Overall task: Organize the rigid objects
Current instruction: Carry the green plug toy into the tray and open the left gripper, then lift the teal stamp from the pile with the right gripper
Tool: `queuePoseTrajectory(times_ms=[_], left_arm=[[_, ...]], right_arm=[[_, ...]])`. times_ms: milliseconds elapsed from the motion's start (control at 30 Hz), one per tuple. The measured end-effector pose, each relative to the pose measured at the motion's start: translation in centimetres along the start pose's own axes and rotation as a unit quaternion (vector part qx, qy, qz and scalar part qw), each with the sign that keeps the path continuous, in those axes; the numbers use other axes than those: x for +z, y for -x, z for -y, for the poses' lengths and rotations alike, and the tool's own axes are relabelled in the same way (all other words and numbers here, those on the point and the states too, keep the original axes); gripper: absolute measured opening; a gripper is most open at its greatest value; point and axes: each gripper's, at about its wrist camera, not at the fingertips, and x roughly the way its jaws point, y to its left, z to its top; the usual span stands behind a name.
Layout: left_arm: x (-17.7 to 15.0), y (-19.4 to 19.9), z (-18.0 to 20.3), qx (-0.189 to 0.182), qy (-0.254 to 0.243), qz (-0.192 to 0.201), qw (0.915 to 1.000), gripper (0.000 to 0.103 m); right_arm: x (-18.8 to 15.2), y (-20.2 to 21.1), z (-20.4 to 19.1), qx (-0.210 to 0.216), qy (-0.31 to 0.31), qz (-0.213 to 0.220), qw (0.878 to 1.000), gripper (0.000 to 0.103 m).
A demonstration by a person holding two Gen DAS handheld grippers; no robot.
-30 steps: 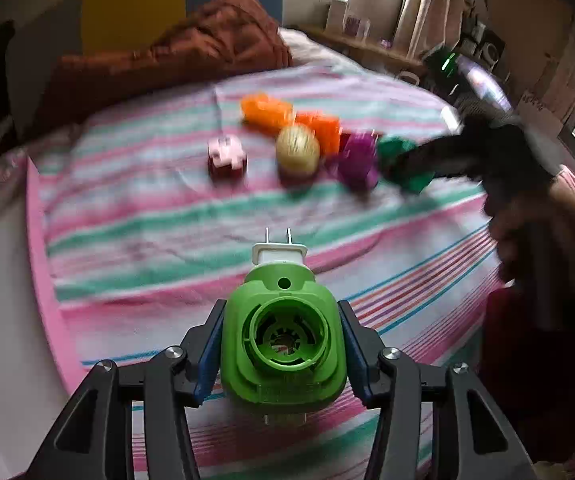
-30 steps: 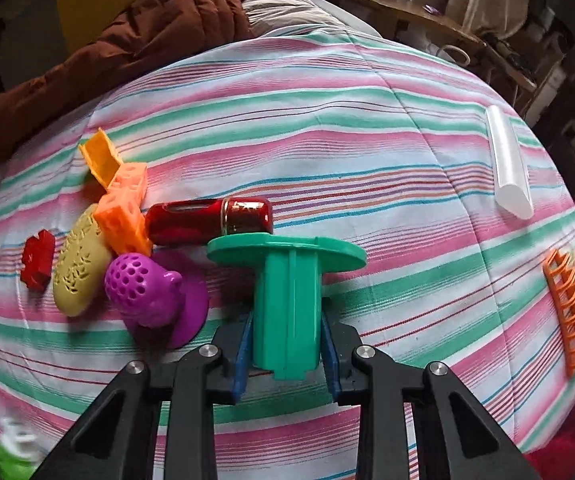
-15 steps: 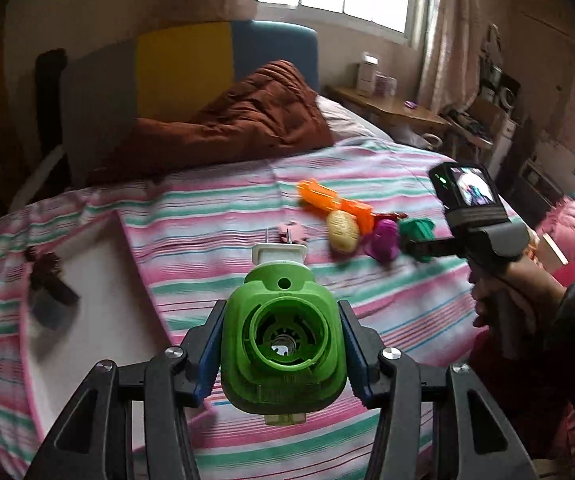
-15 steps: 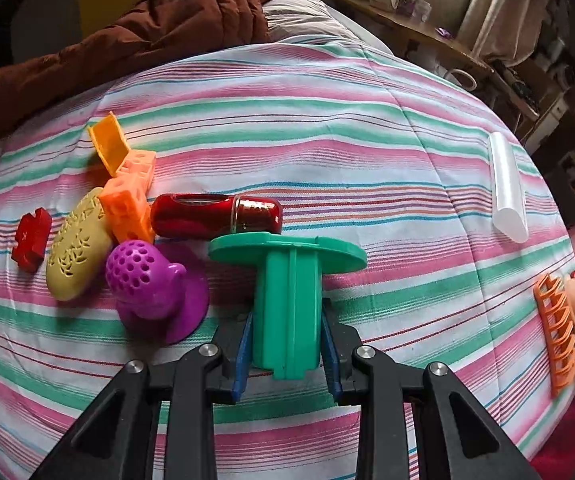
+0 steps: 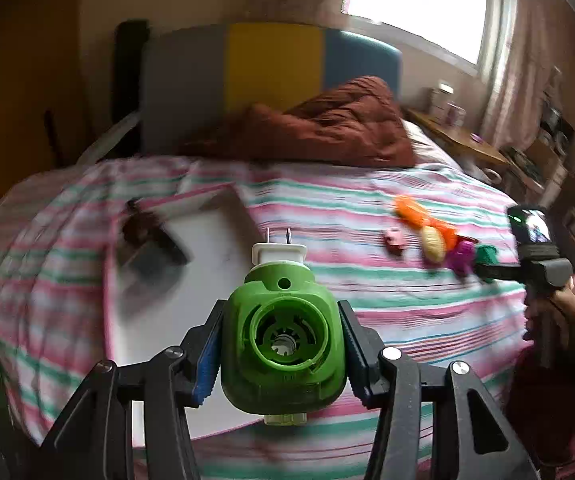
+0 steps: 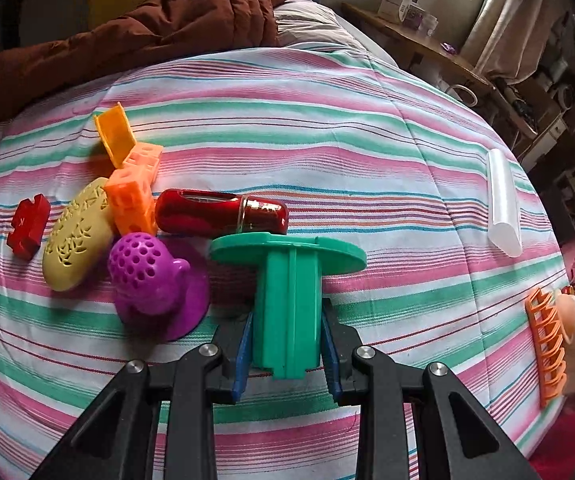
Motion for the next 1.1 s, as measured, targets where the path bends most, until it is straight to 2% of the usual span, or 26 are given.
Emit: queuePoseTrajectory(times_ms=[200, 267, 367, 533, 833, 933, 1100], left_arm=[[-1.3, -0.9, -5.9, 0.037, 0.061, -0.025, 0.9971, 0.053], [-1.4, -1.4, -7.3, 0.038, 0.08, -0.029, 0.9957, 0.053], [-1.3, -2.3, -8.1, 0.036, 0.082, -0.032, 0.9954, 0.053], [-0.5, -4.9, -9.2, 0.031, 0.089, -0.062, 0.9936, 0.053], [0.4, -8.8, -10.5, 0.066, 0.077, -0.106, 0.9892, 0.053], [0.6, -8.5, -10.5, 0.063, 0.078, -0.094, 0.9904, 0.053], [0.9, -7.0, -10.3, 0.093, 0.069, -0.067, 0.991, 0.053]], right_arm=[[0.2, -0.3, 0.0, -0.003, 0.007, 0.0, 1.0, 0.03], [0.3, -0.4, 0.1, -0.004, 0.01, 0.0, 1.0, 0.03], [0.3, -0.4, 0.1, -0.004, 0.011, 0.0, 1.0, 0.03], [0.3, -0.3, 0.0, -0.003, 0.009, 0.0, 1.0, 0.03], [0.3, -0.3, -0.1, -0.001, 0.006, -0.002, 1.0, 0.03], [0.3, -0.3, -0.1, -0.002, 0.006, -0.002, 1.0, 0.03], [0.4, -0.4, -0.1, -0.003, 0.008, -0.002, 1.0, 0.03]])
